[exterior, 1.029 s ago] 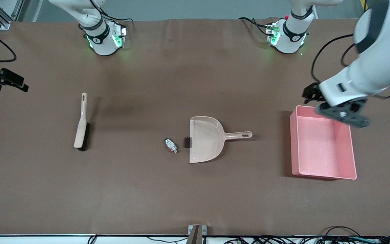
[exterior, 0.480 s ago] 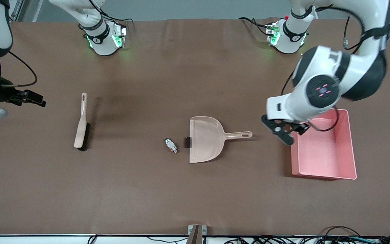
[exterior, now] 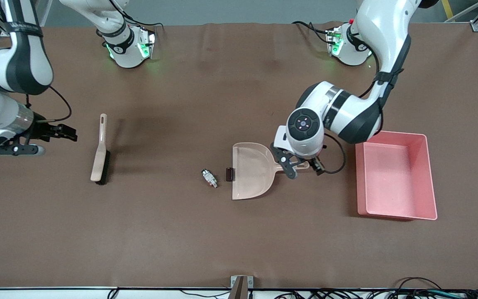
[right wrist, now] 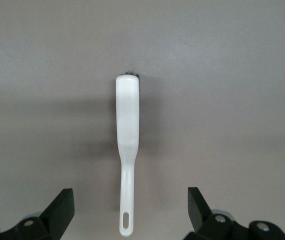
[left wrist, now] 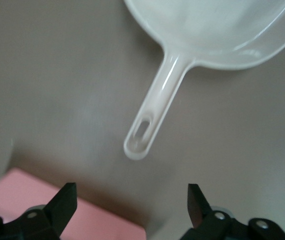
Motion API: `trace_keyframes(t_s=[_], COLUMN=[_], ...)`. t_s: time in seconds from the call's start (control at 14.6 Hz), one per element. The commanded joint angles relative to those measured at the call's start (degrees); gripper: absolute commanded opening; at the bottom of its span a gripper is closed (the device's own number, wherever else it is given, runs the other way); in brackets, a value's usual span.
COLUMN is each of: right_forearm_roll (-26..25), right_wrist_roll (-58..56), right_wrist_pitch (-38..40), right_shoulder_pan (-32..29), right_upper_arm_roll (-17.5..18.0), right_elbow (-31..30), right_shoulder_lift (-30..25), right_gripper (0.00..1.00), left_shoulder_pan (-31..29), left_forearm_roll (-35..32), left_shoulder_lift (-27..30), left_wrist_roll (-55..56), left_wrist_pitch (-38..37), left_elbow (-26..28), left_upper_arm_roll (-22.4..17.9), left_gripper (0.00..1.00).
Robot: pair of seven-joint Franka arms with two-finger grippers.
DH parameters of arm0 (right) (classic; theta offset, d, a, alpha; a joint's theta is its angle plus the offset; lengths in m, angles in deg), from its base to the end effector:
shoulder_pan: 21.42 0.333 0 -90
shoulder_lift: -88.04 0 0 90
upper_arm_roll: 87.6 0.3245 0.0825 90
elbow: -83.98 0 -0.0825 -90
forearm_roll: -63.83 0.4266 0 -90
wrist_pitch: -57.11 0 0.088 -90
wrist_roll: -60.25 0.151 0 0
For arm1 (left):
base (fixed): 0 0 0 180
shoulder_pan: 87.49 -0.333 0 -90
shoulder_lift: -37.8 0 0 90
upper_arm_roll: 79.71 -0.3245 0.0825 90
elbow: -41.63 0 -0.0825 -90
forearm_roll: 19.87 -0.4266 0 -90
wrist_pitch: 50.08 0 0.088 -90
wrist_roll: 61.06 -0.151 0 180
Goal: Clean e-waste and dump in bin
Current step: 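Grasp the dustpan handle with the left gripper while the right gripper grasps the brush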
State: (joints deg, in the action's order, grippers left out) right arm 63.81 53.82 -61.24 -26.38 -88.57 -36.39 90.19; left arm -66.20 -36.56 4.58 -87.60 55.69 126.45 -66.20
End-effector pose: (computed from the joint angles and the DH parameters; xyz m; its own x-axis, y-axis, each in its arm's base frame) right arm 0.5724 -0.0595 0.3374 0.9973 0.0091 -0.0724 0.0086 -0.9999 -0.0072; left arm 0.6204 -0.3647 0.2750 0.3972 -0.8869 -0.2359 -0.9151 -0.4024 -0.0281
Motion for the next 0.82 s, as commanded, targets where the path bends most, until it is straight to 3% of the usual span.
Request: trace_keyframes(t_s=[0.0, 0.27, 0.75], right_forearm_roll=[-0.94, -0.94, -0.94], right_wrist_roll=[-0.51, -0.51, -0.34], right_wrist_pitch=[-6.61, -15.05, -26.91], right_shoulder_pan=[1.0, 1.09, 1.26], right_upper_arm_roll=[0.17, 0.18, 0.18], right_elbow=[-5.91, -11.36, -13.74], right_shoulder_lift=[-1.63, -0.93, 6.8], right_gripper=[1.0, 1.0, 1.0], left_shoulder_pan=[-0.29, 1.38, 3.66], left_forearm_roll=[-0.97, -1.84, -2.2], left_shoulder_lift=[-2.36, -4.29, -7.02], left_wrist_roll=[-4.39, -8.07, -11.87], left_wrist_pitch=[2.24, 5.39, 7.95], left_elbow=[-0.98, -0.98, -0.8], left_upper_arm_roll=[1.0, 1.0, 1.26], left_gripper=[0.95, 0.9, 0.86])
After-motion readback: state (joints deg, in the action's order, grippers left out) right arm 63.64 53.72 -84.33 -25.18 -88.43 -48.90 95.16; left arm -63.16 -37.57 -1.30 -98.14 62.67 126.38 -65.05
